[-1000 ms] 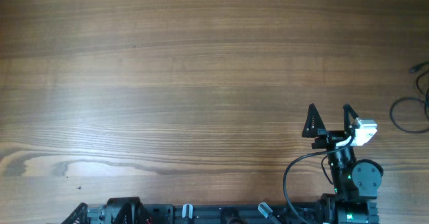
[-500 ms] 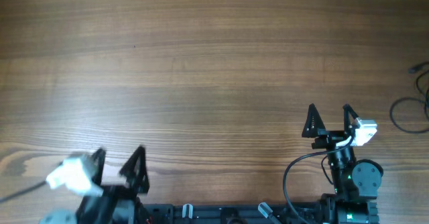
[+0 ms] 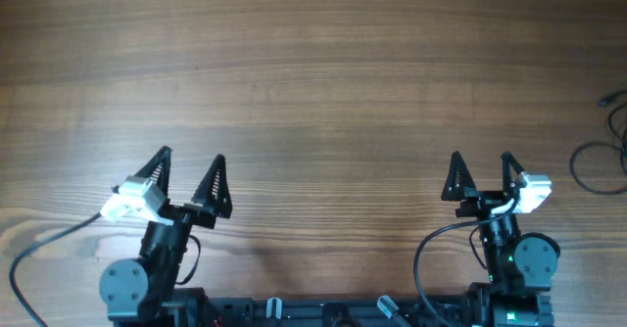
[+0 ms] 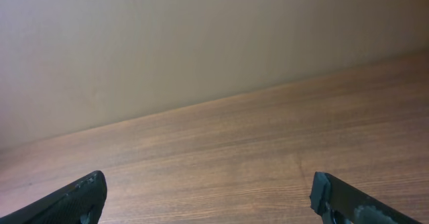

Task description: Untangle cables

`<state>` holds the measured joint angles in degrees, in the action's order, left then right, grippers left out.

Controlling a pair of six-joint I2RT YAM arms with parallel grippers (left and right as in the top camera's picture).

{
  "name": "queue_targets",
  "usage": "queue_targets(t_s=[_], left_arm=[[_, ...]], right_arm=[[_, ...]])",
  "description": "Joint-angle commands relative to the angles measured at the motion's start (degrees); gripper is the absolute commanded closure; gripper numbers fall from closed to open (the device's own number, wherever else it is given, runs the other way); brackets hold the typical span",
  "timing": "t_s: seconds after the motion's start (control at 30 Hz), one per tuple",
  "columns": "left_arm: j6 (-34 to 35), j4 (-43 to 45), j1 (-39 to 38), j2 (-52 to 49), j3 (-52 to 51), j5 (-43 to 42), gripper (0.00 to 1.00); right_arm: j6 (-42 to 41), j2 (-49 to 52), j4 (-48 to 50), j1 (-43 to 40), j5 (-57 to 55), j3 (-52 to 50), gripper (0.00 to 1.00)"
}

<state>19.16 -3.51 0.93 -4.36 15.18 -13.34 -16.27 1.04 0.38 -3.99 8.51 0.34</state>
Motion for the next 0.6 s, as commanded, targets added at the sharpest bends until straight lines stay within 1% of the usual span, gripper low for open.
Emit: queue_targets(t_s=[0.0, 0.07, 0.27, 0.5, 0.57], left_arm=[[-0.9, 3.82, 0.09, 4.22, -4.9, 7.54, 0.0], [-0.87, 4.83, 0.09, 4.15, -6.19, 10.01, 0.0], [-0.87, 4.13, 0.11, 4.15, -9.25, 16.81, 0.0], [-1.03, 3.72, 0.09, 4.15, -13.7, 17.31, 0.0], [-3.65, 3.74, 0.11, 4.15, -14.43, 16.72, 0.0]], right_arm=[[-0.42, -0.76, 0.22, 0.28, 0.28, -0.02, 0.0], [-0.37, -0.76, 0.22, 0.28, 0.28, -0.02, 0.0], [-0.39, -0.76, 0.22, 0.28, 0.28, -0.02, 0.0], [-0.39, -0.76, 0.22, 0.28, 0.28, -0.02, 0.0], [-0.37, -0.76, 0.2, 0.28, 0.28, -0.04, 0.0]])
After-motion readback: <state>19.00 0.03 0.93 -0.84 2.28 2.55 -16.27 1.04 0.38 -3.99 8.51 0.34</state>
